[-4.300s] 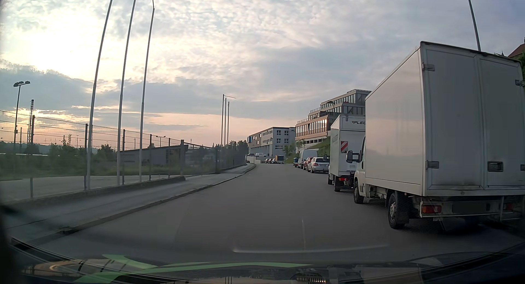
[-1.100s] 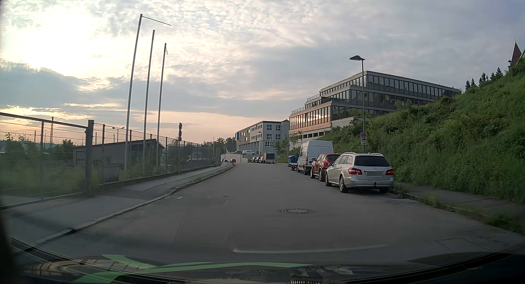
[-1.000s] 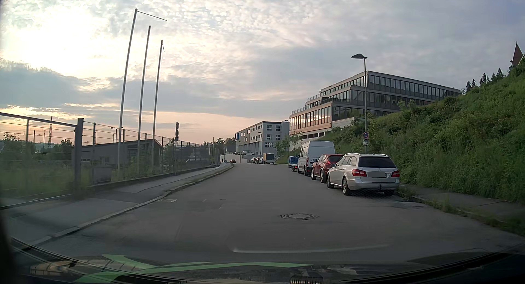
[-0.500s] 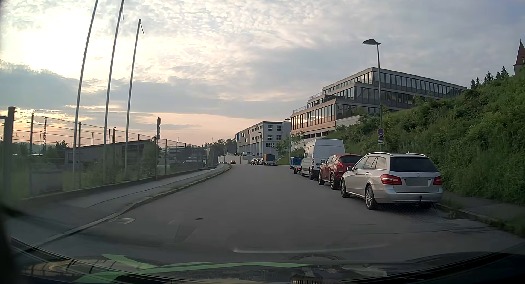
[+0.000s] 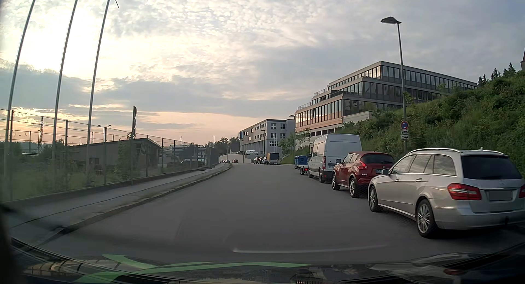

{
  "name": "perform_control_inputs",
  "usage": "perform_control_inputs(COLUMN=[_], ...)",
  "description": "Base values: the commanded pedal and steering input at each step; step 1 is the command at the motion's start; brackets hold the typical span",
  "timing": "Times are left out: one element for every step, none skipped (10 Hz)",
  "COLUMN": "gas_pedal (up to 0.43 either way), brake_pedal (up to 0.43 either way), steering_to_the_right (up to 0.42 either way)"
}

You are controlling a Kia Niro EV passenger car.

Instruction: Follow the waypoints while adhering to traffic rules and regulations

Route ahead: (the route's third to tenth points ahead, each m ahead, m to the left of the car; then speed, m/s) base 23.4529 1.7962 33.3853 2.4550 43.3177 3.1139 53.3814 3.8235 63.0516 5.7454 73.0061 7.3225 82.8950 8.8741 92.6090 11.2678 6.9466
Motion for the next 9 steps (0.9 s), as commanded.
perform_control_inputs(gas_pedal=[0.118,0.118,0.118,0.118,0.118,0.118,0.118,0.118,0.118], brake_pedal=[0.0,0.0,0.0,0.0,0.0,0.0,0.0,0.0,0.0], steering_to_the_right=[-0.017,-0.017,-0.017,-0.016,-0.014,-0.012,-0.011,-0.01,-0.011])
